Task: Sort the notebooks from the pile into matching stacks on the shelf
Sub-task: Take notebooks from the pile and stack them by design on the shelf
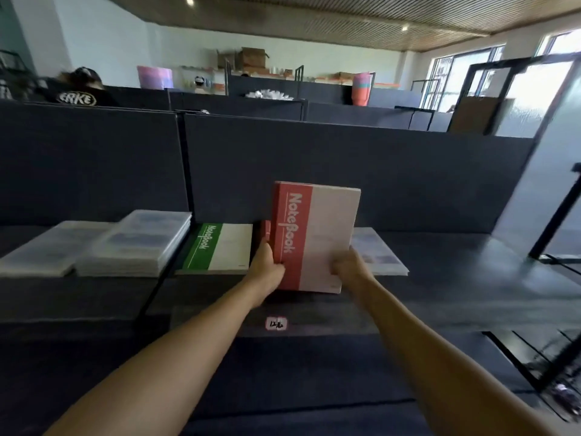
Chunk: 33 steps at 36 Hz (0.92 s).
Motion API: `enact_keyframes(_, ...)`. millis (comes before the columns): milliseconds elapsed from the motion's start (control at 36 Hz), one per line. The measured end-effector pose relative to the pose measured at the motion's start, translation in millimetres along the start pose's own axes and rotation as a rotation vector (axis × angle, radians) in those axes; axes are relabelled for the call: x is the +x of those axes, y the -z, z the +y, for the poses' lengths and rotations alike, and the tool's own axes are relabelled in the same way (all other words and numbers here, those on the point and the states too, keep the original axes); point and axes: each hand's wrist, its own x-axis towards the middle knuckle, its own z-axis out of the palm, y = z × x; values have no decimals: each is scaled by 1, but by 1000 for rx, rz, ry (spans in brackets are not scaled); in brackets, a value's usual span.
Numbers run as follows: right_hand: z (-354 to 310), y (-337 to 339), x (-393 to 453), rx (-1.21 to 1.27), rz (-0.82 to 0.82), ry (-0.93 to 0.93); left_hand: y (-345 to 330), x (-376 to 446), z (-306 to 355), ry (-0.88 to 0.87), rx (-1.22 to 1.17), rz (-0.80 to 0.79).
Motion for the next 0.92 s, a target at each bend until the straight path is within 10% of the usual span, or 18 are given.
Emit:
enact_keyframes(278, -44, 15, 38, 38, 35, -38, 21, 48, 38, 312, -162, 16)
enact_keyframes(917, -20, -42, 78, -581, 98, -44, 26, 105, -23, 184, 358, -2)
